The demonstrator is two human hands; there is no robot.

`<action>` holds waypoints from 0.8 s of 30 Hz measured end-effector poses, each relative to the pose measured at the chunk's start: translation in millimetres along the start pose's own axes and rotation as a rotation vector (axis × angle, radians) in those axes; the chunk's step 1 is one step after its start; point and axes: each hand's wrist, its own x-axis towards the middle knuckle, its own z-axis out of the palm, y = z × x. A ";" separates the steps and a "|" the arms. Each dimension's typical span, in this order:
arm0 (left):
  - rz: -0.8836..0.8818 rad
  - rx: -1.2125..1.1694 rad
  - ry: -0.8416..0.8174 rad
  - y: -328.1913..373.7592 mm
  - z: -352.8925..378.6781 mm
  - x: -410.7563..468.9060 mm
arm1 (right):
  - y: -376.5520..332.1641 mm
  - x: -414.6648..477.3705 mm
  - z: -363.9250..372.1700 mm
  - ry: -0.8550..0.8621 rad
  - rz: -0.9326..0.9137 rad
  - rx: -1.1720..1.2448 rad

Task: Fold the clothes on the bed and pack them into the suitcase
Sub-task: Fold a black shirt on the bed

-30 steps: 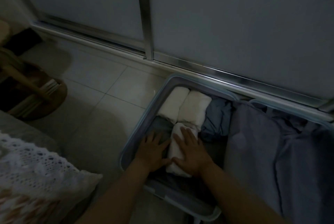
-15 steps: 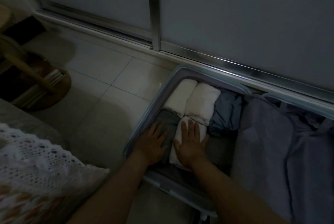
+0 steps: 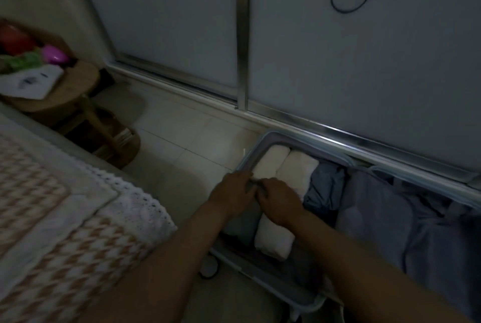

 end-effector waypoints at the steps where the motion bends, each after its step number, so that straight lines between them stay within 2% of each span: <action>1: 0.006 0.036 0.058 8.6 -19.3 -8.6 | -16.8 -3.0 -15.9 0.013 -0.014 0.036; 8: 0.024 0.076 0.456 19.8 -169.0 -101.4 | -158.8 -20.1 -88.6 0.102 -0.275 0.040; 12: -0.106 0.146 0.551 -18.3 -248.4 -190.1 | -277.9 -41.8 -92.7 0.054 -0.475 0.088; 18: -0.419 0.224 0.687 -125.9 -336.9 -349.3 | -468.3 -68.9 -28.1 -0.137 -0.715 0.001; 24: -0.690 0.145 0.768 -261.5 -373.6 -497.2 | -630.2 -83.5 84.0 -0.273 -0.912 -0.135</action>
